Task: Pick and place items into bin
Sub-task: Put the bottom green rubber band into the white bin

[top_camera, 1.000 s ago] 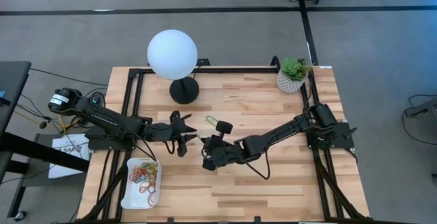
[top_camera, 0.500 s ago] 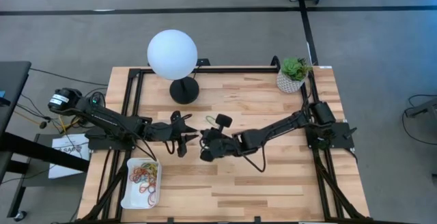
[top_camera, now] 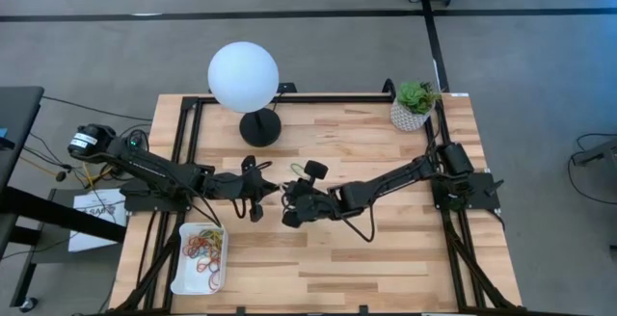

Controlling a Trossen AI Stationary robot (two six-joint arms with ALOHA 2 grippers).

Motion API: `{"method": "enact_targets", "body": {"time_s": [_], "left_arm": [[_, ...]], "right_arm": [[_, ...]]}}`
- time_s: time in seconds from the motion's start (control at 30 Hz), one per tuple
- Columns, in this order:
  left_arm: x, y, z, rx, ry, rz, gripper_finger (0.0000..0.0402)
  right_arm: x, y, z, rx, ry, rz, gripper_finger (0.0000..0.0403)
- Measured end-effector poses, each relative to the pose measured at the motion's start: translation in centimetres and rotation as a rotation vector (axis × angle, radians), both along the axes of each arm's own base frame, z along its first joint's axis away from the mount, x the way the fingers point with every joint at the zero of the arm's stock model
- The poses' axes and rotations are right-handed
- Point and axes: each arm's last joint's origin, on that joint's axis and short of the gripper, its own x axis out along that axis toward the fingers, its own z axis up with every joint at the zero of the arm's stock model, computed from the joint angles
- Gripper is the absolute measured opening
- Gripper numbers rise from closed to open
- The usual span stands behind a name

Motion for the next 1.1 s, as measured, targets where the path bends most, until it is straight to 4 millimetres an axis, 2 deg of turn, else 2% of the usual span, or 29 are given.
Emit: {"method": "enact_targets", "body": {"time_s": [0.17, 0.3, 0.4, 0.5, 0.6, 0.77, 0.97, 1.1], "left_arm": [[-0.1, 0.0, -0.2, 0.002, 0.023, -0.007, 0.0001], [-0.2, -0.2, -0.4, -0.014, 0.061, -0.095, 0.0001], [-0.3, -0.5, -0.5, 0.011, 0.092, -0.232, 0.0], [-0.6, -1.0, -0.5, 0.055, 0.154, -0.46, 0.0], [-1.3, -1.6, -0.4, 0.006, 0.311, -0.6, 0.0], [-3.0, -2.5, 1.6, -0.21, 0.663, -0.543, 0.0], [-3.9, -5.8, 5.0, -0.47, 0.749, -0.508, 0.0], [-5.6, -8.1, 5.2, -0.628, 0.872, -0.362, 0.0]], "right_arm": [[0.0, -0.1, -0.2, 0.077, 0.008, 0.029, 0.0077], [-0.3, 0.0, -0.6, 0.104, 0.042, 0.016, 0.011], [-0.7, 0.3, -0.9, 0.13, 0.074, -0.001, 0.013], [-1.3, 1.0, -1.3, 0.157, 0.106, -0.015, 0.0141], [-2.1, 2.0, -1.7, 0.167, 0.164, -0.011, 0.0145], [-3.1, 3.4, -2.1, 0.161, 0.238, 0.029, 0.0145], [-3.1, 3.6, -2.2, 0.162, 0.24, 0.031, 0.0144], [-3.5, 3.6, -2.4, 0.214, 0.28, 0.024, 0.0144]]}}
